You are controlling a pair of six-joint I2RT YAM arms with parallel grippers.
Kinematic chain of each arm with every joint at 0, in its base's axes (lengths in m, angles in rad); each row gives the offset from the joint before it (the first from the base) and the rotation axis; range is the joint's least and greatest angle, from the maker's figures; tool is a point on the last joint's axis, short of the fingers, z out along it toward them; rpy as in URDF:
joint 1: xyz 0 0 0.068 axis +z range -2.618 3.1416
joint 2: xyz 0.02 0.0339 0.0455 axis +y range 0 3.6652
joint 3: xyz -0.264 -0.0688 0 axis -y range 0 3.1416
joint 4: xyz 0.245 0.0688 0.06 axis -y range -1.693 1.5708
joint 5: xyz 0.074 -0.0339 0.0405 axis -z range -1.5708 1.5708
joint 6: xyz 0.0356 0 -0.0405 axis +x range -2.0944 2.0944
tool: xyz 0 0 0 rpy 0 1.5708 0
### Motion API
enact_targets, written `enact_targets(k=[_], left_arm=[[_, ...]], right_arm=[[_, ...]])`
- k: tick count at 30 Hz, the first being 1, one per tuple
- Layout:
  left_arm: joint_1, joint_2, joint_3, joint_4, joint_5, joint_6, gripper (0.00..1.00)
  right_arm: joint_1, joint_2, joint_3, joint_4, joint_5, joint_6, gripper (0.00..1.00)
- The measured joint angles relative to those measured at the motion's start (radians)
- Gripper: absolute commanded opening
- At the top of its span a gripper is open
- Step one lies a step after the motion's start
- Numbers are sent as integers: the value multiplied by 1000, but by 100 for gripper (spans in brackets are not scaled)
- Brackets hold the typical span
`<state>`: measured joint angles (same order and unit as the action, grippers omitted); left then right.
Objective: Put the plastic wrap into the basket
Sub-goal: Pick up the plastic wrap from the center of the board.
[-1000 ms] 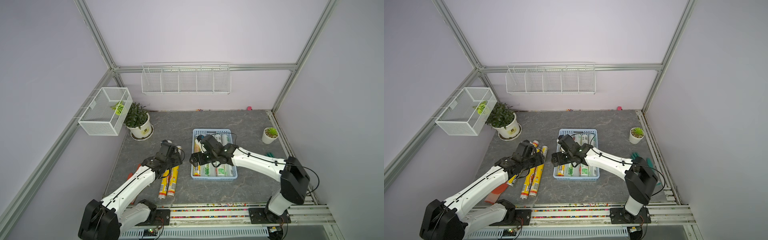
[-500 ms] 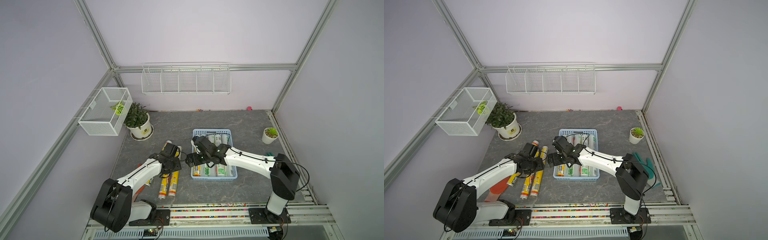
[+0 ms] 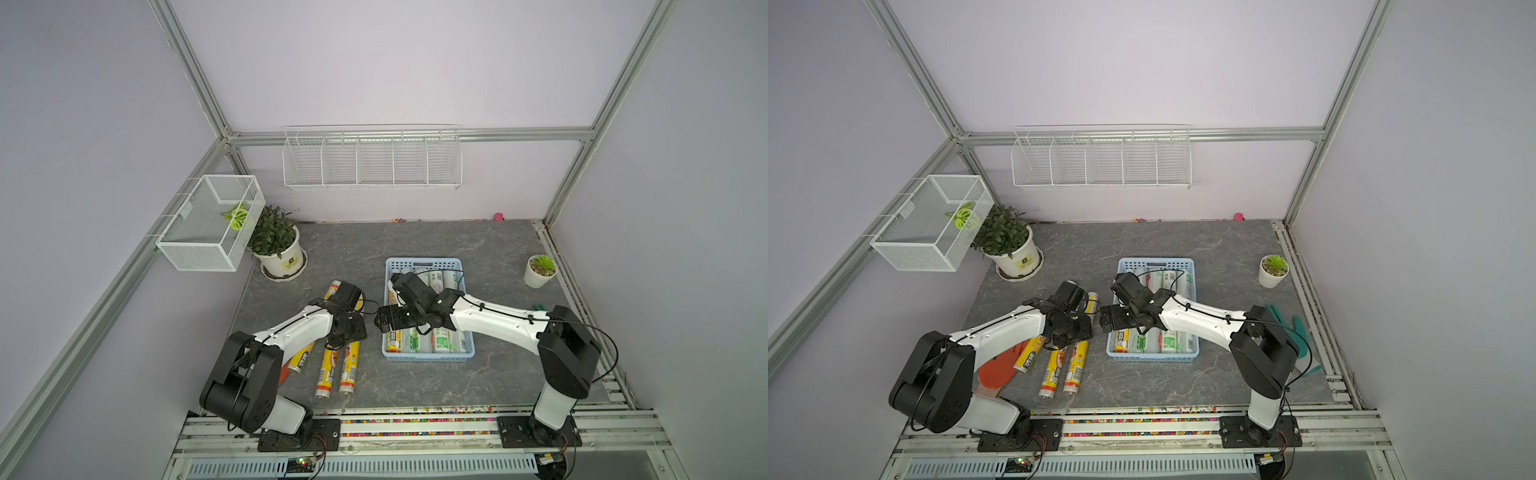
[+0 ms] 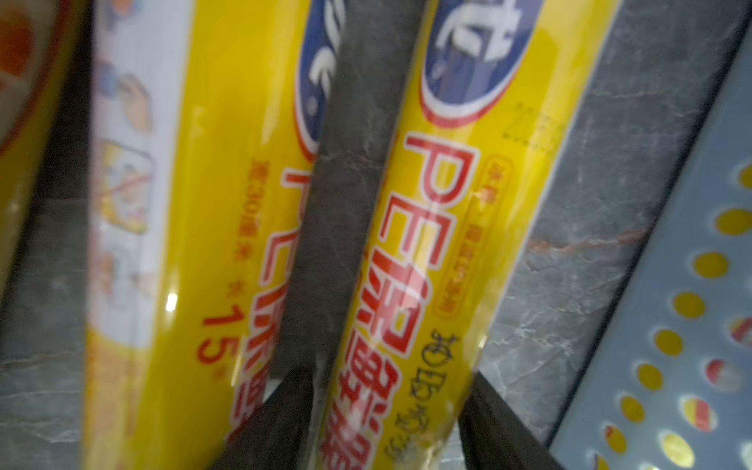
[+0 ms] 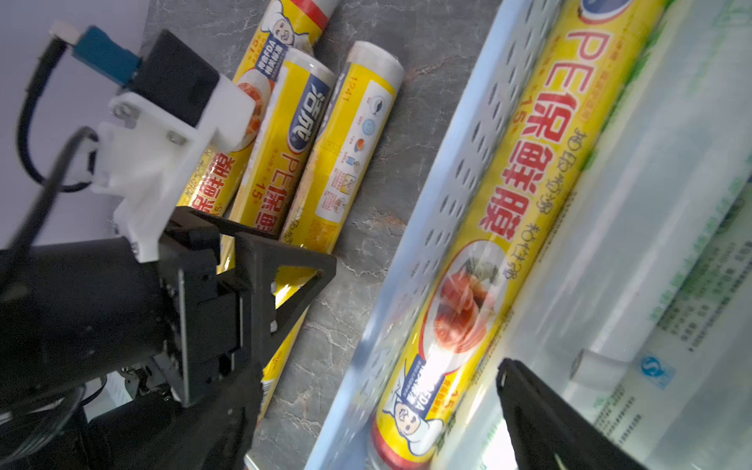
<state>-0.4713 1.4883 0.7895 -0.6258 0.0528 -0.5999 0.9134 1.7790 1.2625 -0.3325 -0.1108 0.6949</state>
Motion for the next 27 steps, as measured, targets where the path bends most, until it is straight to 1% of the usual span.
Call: enact_targets(k=[11, 17, 23, 27], left_arm=[[-25, 85, 67, -52, -38, 19, 59], [-66, 138, 117, -99, -95, 39, 52], [-90, 153, 142, -117, -106, 64, 38], [-93, 152, 154, -143, -105, 79, 30]], right_arm=[[-32, -24, -80, 45, -22, 35, 95], [-37, -40, -93, 54, -21, 42, 95], [-39, -60, -109, 57, -20, 42, 95], [-45, -80, -118, 59, -13, 42, 95]])
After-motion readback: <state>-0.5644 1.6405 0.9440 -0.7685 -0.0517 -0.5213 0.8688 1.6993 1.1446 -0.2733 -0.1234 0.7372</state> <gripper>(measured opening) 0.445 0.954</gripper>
